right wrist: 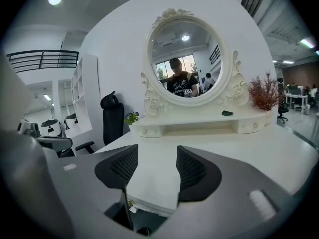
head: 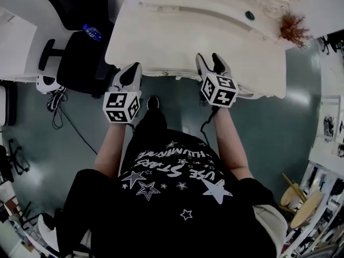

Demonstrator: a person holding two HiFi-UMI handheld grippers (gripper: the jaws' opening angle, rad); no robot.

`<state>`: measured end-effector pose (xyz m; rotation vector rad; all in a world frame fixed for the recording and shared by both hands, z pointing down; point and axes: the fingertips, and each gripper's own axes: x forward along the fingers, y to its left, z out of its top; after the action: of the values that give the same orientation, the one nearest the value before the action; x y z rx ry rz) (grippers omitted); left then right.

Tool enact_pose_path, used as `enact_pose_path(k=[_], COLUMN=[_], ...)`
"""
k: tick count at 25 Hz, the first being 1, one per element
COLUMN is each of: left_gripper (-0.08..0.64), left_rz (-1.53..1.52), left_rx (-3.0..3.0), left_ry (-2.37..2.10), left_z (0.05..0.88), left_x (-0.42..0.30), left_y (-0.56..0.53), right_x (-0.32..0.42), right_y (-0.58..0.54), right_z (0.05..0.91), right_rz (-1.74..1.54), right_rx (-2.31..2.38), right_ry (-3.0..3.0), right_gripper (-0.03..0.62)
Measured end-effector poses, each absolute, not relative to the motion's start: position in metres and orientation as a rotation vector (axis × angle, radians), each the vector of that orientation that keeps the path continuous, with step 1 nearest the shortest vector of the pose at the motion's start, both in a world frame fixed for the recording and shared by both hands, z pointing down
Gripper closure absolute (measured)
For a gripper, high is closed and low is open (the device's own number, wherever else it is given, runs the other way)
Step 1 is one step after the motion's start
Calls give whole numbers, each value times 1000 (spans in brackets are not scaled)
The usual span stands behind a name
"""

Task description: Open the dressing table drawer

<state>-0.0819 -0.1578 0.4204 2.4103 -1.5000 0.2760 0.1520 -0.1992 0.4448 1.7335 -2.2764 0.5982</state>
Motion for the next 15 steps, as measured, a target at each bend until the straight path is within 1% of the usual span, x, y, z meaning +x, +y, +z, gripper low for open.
enact_pose_path(k=[10, 15], left_gripper=[558, 558], left_rz=[297, 314], left_rx=[2411, 2394], left_ry=[-1430, -1412], left_z=[432, 445], left_x=[-135, -158], left_y=[-251, -288], right_x=[73, 42], right_y=[-305, -352], right_z=[453, 465], right_rz=[592, 600], right_rx=[1706, 1690], right_ry=[-2231, -2208], right_gripper=[326, 342])
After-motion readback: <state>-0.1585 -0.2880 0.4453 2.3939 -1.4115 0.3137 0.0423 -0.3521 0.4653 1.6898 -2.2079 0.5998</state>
